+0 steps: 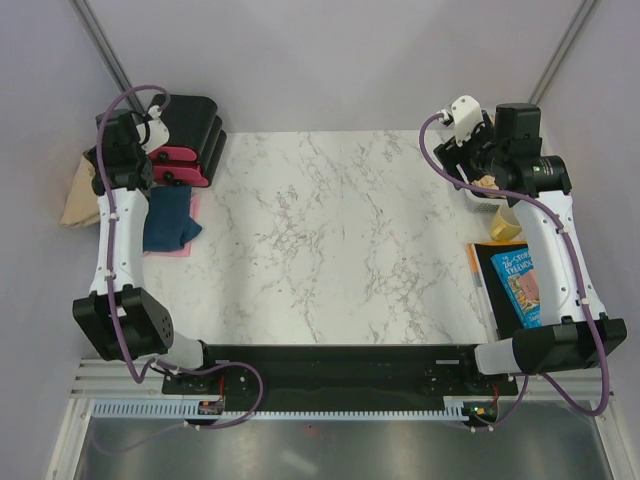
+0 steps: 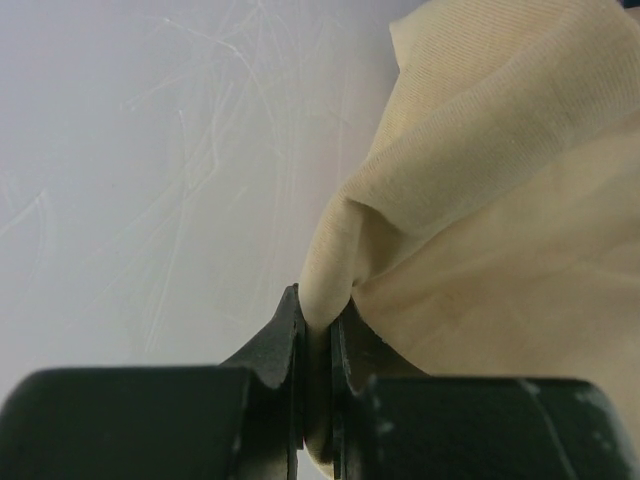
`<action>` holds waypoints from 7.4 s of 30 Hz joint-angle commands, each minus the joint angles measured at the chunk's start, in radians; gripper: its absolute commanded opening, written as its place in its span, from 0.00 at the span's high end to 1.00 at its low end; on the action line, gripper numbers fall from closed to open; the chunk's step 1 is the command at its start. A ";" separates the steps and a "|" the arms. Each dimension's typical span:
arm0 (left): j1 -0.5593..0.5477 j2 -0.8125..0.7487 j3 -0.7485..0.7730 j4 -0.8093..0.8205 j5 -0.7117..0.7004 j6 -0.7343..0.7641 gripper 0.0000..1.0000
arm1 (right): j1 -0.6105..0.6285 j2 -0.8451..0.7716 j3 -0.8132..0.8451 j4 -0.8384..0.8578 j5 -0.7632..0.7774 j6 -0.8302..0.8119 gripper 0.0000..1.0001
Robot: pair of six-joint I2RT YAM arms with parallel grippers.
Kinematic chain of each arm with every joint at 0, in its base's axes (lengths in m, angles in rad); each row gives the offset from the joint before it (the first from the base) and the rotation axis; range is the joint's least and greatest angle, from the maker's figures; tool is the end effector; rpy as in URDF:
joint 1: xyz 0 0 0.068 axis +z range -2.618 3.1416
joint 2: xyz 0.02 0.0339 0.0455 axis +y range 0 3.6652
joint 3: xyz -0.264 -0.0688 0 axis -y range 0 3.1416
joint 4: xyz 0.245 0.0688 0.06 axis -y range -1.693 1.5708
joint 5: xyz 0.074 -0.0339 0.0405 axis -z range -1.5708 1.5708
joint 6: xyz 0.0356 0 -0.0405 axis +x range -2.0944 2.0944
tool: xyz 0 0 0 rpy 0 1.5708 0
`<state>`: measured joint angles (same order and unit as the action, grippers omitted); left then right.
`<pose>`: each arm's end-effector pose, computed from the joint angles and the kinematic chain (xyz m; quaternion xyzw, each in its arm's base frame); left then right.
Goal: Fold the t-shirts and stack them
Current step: Put the neatly folded tshirt into the corner of the board with the left arm
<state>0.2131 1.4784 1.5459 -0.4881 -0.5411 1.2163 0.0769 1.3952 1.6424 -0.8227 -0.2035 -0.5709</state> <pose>0.3201 0.0880 0.4101 0.2613 0.7789 0.5129 0.2489 0.2867 0.0293 0.4323 -0.3242 0.8133 -0.0296 0.4823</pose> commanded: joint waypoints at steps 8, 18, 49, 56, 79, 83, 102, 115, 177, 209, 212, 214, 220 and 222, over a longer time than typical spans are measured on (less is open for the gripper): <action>-0.035 0.017 -0.592 0.401 0.018 -0.128 0.98 | 0.008 -0.035 0.007 0.016 -0.023 0.014 0.23; -0.172 0.157 -0.512 0.287 0.127 -0.411 0.98 | 0.011 -0.019 0.053 -0.007 -0.039 0.037 0.23; -0.264 0.232 -0.584 0.559 0.133 -0.557 0.98 | 0.009 -0.015 0.019 -0.006 -0.039 0.028 0.23; -0.273 0.231 -0.572 0.514 0.148 -0.577 0.01 | 0.011 -0.016 0.014 -0.007 -0.034 0.028 0.21; -0.248 -0.204 -0.668 0.256 0.285 -0.499 0.98 | 0.014 0.021 0.031 -0.006 -0.042 0.026 0.19; -0.238 -0.155 -0.736 0.432 0.254 -0.333 0.98 | 0.017 0.030 0.051 -0.009 -0.037 0.023 0.19; -0.098 -0.041 -0.701 0.806 0.409 -0.078 0.98 | 0.020 0.059 0.053 -0.013 -0.011 0.013 0.20; -0.081 0.210 -1.024 1.250 0.418 0.216 0.98 | 0.035 0.133 0.115 -0.023 -0.020 0.002 0.20; 0.246 0.190 -1.162 1.361 0.449 0.397 0.98 | 0.052 0.122 0.129 -0.026 0.001 -0.024 0.20; 0.168 -0.359 -0.631 0.153 0.895 -0.207 0.96 | 0.060 0.099 0.105 -0.056 -0.016 -0.034 0.18; 0.106 -0.337 -0.419 -0.117 1.058 -0.451 0.01 | 0.075 0.093 0.086 -0.123 -0.054 -0.052 0.13; 0.059 -0.311 -0.293 -0.215 1.156 -0.567 0.00 | 0.098 0.096 0.080 -0.151 -0.048 -0.031 0.07; -0.015 -0.268 -0.089 -0.287 1.338 -0.839 0.00 | 0.126 0.068 0.082 -0.159 0.065 0.092 0.02; -0.017 -0.256 -0.057 -0.302 1.395 -0.868 0.00 | 0.127 0.035 0.065 -0.119 0.114 0.124 0.02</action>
<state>0.2035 1.1893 1.4105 -0.6571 0.6556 0.5713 0.2073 1.5135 1.7161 -0.9672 -0.1822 -0.5350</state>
